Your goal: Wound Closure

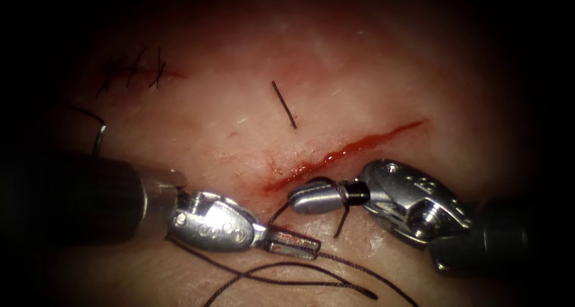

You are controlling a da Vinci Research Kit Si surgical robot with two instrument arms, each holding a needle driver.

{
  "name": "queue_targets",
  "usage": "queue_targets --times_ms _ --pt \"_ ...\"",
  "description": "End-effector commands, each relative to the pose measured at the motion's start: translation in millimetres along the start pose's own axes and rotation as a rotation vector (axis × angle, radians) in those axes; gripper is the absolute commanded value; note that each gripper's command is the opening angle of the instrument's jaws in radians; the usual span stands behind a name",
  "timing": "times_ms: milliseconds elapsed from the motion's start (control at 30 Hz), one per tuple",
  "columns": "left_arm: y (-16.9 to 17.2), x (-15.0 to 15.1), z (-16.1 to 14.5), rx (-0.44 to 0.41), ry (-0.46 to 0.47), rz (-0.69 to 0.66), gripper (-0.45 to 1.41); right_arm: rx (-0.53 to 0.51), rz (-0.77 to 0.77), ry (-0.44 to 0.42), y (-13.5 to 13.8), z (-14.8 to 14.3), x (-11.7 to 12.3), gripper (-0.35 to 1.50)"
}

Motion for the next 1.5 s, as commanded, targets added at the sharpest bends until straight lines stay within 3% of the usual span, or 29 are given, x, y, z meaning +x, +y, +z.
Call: queue_targets --times_ms 33,233,467,667,900,1067,1133,1267,1433,1500 --pt "0.5 -0.3 1.3 0.003 0.01 -0.003 -0.45 -0.012 0.004 -0.002 -0.1 1.2 -1.5 0.84" --pt "0.7 0.4 2.6 0.033 0.044 0.0 -0.45 -0.087 -0.011 0.017 -0.3 2.1 -1.8 0.81" --pt "1.3 1.1 2.8 0.044 0.069 -0.004 -0.45 -0.236 -0.049 -0.035 0.8 1.2 -1.5 0.67" --pt "1.4 2.4 2.7 0.07 0.081 -0.01 -0.45 -0.347 -0.137 -0.147 1.9 0.3 -1.9 0.62" --pt "0.9 5.2 1.9 0.129 0.098 -0.031 -0.45 -0.415 -0.257 -0.323 2.3 0.5 -2.7 0.61" --pt "0.5 6.0 1.8 0.17 0.105 -0.064 -0.45 -0.436 -0.303 -0.396 2.4 0.6 -2.8 0.59" --pt "0.5 5.9 1.9 0.191 0.095 -0.126 -0.03 -0.437 -0.308 -0.403 2.4 0.6 -2.9 0.59" --pt "0.9 5.5 2.1 0.248 0.074 -0.271 0.29 -0.442 -0.319 -0.413 2.2 0.8 -2.9 0.59" --pt "1.9 5.9 2.2 0.253 0.01 -0.428 0.98 -0.442 -0.324 -0.417 2.2 0.9 -2.9 0.59" --pt "2.3 6.3 2.1 0.254 -0.01 -0.458 1.11 -0.443 -0.329 -0.421 2.3 0.8 -2.9 0.59"
